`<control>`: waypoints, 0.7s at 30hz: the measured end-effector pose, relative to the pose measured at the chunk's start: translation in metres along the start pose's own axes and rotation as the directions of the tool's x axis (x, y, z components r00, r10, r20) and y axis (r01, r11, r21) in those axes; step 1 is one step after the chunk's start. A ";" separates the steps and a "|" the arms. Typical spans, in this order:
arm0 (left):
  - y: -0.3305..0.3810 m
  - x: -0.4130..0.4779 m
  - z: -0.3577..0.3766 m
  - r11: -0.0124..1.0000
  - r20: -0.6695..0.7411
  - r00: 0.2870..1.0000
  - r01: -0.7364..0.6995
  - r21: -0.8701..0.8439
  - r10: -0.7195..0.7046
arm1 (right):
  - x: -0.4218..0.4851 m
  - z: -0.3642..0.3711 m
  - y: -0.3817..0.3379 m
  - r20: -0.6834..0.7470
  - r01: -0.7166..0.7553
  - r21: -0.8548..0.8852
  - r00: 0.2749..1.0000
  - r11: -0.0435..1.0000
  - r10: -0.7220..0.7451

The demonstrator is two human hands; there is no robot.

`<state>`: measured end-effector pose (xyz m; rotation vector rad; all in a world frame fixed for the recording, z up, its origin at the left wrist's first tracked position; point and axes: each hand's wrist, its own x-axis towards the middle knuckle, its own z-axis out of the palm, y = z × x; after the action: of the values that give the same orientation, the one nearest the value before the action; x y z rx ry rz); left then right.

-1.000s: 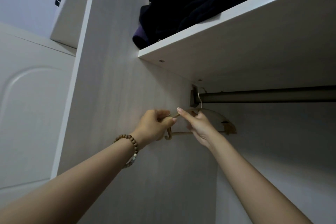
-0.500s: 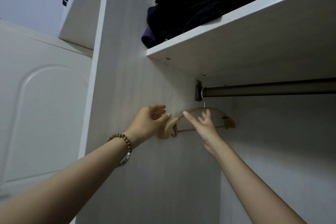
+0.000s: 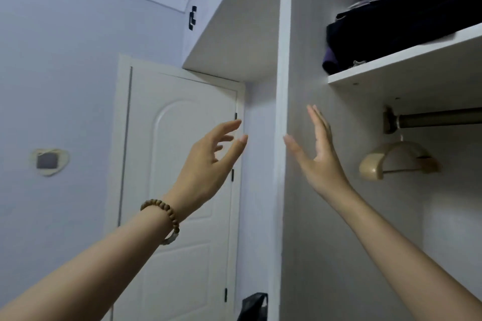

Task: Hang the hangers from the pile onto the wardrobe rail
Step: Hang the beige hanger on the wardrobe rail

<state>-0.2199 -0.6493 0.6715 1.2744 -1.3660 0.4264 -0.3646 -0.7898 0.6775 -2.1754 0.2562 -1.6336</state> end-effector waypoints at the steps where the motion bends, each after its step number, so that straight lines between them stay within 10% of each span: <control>1: -0.009 -0.014 -0.029 0.993 0.002 1.000 0.001 0.116 -0.002 | -0.006 0.023 -0.017 0.034 0.021 0.020 0.999 1.000 -0.022; 12: -0.115 -0.222 -0.360 0.470 -0.151 0.934 0.297 0.831 -0.322 | -0.117 0.356 -0.171 0.459 0.130 0.229 0.859 0.965 -0.225; 21: -0.163 -0.489 -0.528 -0.094 -0.491 0.580 0.580 0.810 -0.650 | -0.319 0.587 -0.255 0.822 0.001 0.381 0.457 0.925 -0.339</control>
<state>0.0431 -0.0541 0.3233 2.8156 -0.1594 0.5269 0.0739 -0.3155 0.3700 -2.4786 -0.5420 -0.3413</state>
